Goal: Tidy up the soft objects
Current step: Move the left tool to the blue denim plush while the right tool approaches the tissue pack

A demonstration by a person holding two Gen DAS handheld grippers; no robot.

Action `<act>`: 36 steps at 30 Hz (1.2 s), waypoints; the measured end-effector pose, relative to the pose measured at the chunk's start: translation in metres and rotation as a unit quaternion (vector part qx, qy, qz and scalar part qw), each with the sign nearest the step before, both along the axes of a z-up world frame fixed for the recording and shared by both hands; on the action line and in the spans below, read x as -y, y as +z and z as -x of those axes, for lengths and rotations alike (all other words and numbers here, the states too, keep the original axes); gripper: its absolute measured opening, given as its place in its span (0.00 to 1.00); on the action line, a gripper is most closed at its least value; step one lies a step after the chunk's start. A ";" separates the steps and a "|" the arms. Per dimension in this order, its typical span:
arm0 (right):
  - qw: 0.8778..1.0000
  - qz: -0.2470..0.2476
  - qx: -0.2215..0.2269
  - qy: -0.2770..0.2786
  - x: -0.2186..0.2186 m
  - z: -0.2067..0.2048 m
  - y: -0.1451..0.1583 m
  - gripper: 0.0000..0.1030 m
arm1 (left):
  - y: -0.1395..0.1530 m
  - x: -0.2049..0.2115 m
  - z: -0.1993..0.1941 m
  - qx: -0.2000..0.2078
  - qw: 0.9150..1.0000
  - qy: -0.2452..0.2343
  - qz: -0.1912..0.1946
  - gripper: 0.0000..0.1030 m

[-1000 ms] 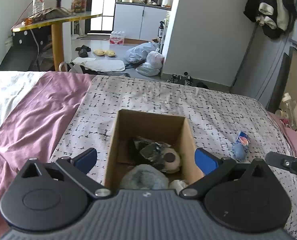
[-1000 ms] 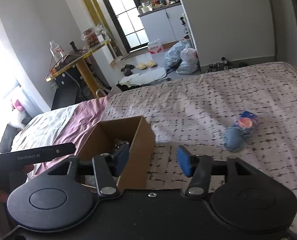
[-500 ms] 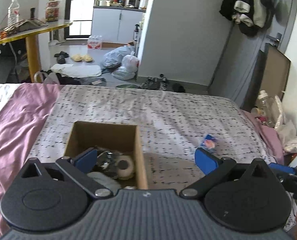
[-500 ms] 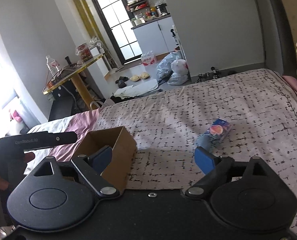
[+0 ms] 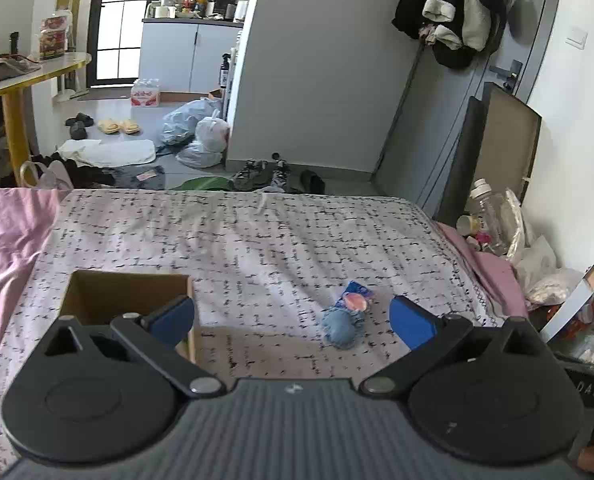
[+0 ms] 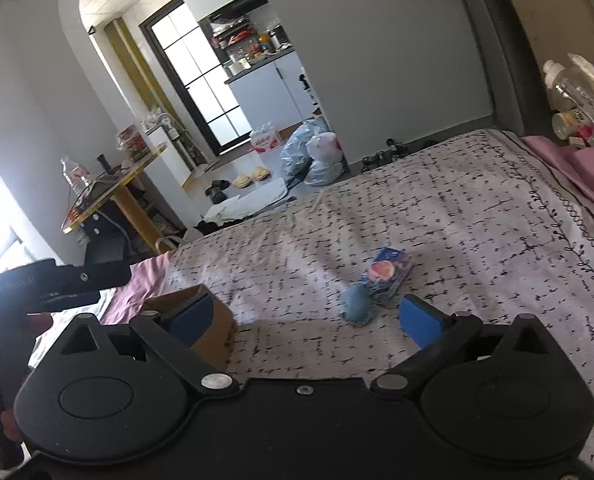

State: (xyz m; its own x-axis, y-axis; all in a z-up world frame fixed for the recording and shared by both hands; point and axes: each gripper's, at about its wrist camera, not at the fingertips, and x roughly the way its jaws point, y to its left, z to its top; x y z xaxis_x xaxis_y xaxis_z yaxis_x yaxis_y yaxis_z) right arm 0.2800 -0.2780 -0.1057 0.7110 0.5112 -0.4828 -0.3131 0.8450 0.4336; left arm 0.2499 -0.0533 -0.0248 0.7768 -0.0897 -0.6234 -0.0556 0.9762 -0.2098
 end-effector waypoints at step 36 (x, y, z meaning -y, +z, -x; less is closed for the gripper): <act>0.994 -0.040 -0.087 -0.056 0.043 -0.109 -0.085 0.97 | -0.122 0.070 -0.129 -0.093 0.995 -0.041 -0.005 0.95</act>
